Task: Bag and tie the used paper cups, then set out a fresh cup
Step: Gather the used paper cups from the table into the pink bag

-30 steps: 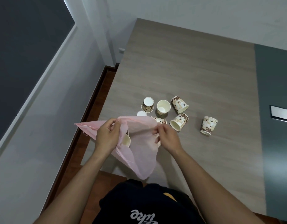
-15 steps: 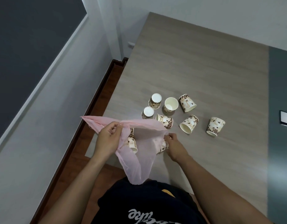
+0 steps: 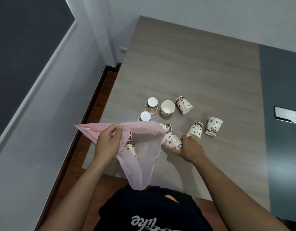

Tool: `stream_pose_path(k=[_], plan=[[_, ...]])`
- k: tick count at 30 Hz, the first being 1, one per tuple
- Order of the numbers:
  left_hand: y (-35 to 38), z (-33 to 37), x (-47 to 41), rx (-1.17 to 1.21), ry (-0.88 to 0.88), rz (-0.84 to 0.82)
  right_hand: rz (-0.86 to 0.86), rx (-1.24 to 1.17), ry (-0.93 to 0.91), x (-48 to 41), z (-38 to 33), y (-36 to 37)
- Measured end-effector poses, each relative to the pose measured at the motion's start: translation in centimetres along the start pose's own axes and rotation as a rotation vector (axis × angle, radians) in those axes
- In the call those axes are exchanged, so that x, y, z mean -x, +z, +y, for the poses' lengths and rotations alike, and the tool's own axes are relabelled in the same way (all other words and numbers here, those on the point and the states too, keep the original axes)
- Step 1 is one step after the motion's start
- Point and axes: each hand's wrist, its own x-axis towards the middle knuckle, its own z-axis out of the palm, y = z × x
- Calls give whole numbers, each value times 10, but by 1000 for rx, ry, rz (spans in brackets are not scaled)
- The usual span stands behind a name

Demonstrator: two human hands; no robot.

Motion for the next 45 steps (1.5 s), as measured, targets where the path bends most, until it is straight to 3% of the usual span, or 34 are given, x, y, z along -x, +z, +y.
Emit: stream_pose_path(k=[4, 11, 21, 25, 31, 38, 45], plan=[[8, 9, -5, -2, 11, -9, -125, 35, 30, 0, 3, -44], [24, 19, -9, -3, 45, -18, -162, -70, -80, 22, -14, -92], [44, 36, -9, -4, 72, -107, -206, -299, -383, 42, -100, -52], [52, 44, -9, -19, 67, -118, -193, -349, -323, 38, -109, -50], [51, 33, -11, -32, 62, -84, -102, -174, -131, 14, -50, -56], [48, 22, -5, -24, 37, -39, -94, -110, -73, -4, -24, -2], [30, 8, -11, -162, 90, 113, -28, -273, -31, 7, -17, 19]])
